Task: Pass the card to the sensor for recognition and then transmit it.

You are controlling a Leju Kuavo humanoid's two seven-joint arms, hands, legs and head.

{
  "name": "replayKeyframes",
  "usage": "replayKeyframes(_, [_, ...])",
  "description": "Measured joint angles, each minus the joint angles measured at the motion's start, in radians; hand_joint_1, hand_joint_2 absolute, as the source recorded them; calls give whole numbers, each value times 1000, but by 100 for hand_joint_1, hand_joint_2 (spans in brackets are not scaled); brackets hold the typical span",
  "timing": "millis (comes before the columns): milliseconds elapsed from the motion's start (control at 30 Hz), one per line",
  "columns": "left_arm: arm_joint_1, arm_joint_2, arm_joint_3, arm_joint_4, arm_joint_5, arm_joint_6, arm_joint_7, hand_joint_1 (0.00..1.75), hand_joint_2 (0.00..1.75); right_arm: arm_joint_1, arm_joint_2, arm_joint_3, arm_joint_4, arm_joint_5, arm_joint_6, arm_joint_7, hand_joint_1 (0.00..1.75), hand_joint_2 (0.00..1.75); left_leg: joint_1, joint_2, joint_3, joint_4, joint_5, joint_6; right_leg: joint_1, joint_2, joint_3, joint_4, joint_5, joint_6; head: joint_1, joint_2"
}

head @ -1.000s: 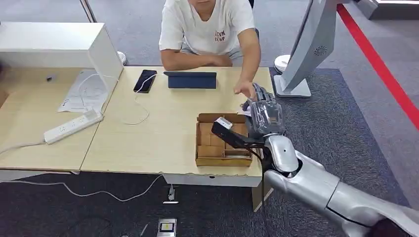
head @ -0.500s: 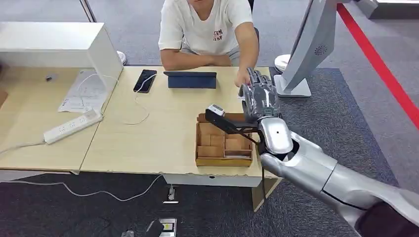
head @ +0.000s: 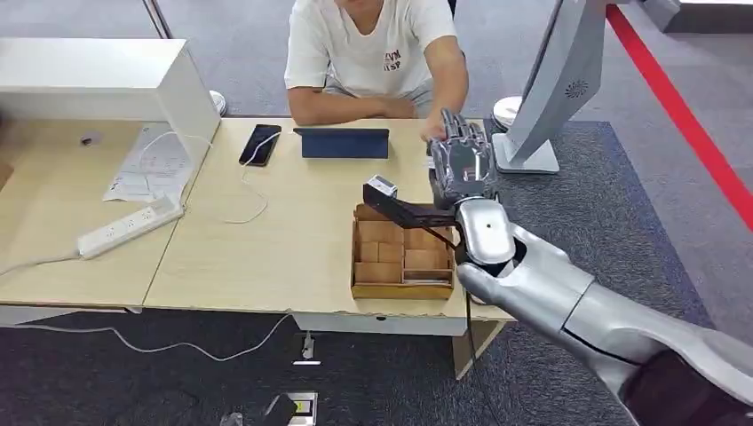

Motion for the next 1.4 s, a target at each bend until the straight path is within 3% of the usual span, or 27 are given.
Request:
replayKeyframes(233, [2, 5, -23, 1, 31, 0, 0, 0, 0, -1, 13, 0, 34, 23, -7, 0, 0, 175, 0, 0, 0, 0, 0, 0, 0, 0, 0, 0, 0, 0, 0, 0])
replayKeyframes(333, [3, 6, -35, 1, 61, 0, -6, 0, 0, 2, 14, 0, 44, -4, -41, 0, 0, 175, 0, 0, 0, 0, 0, 0, 0, 0, 0, 0, 0, 0, 0, 0])
replayKeyframes(533, [27, 7, -46, -11, 102, 0, 1, 0, 0, 43, 2, -18, 20, -159, -328, -66, 0, 175, 0, 0, 1, 0, 0, 0, 0, 0, 0, 0, 0, 0, 0, 0])
replayKeyframes(600, [39, 7, -46, -20, 108, 0, 5, 0, 0, 73, -7, -37, -16, -221, -391, -112, 0, 175, 0, 0, 1, 0, 0, 0, 0, 0, 0, 0, 0, 0, 0, 0])
replayKeyframes(833, [76, 6, -45, -50, 129, 0, -21, 0, 0, 280, -38, -172, -216, -447, -398, -368, 0, 175, 1, 0, 1, 0, 0, 0, 1, 0, 1, -1, 0, 0, -1, 0])
replayKeyframes(967, [88, 6, -45, -64, 122, 0, -24, 0, 0, 414, -69, -248, -345, -566, -398, -467, 0, 175, 1, 0, 2, 0, 0, 0, 1, 0, 1, -1, 0, 0, 0, 0])
replayKeyframes(1100, [94, 5, -41, -80, 122, 0, -27, 0, 0, 520, -104, -295, -443, -583, -398, -518, 0, 175, 1, 0, 2, 0, -1, 0, 1, 0, 1, -2, 0, 0, 0, 0])
replayKeyframes(1267, [103, 3, -29, -91, 125, 0, -49, 0, 0, 601, -135, -306, -511, -566, -396, -529, 0, 175, 1, 0, 2, 0, -1, 0, 1, 0, 1, -2, 0, 0, 0, 0])
replayKeyframes(1400, [112, 3, -12, -92, 96, 0, -48, 0, 0, 627, -148, -304, -528, -463, -396, -460, 0, 175, 1, 0, 1, 0, -1, 0, 1, 0, 1, -2, 0, 0, 0, 0])
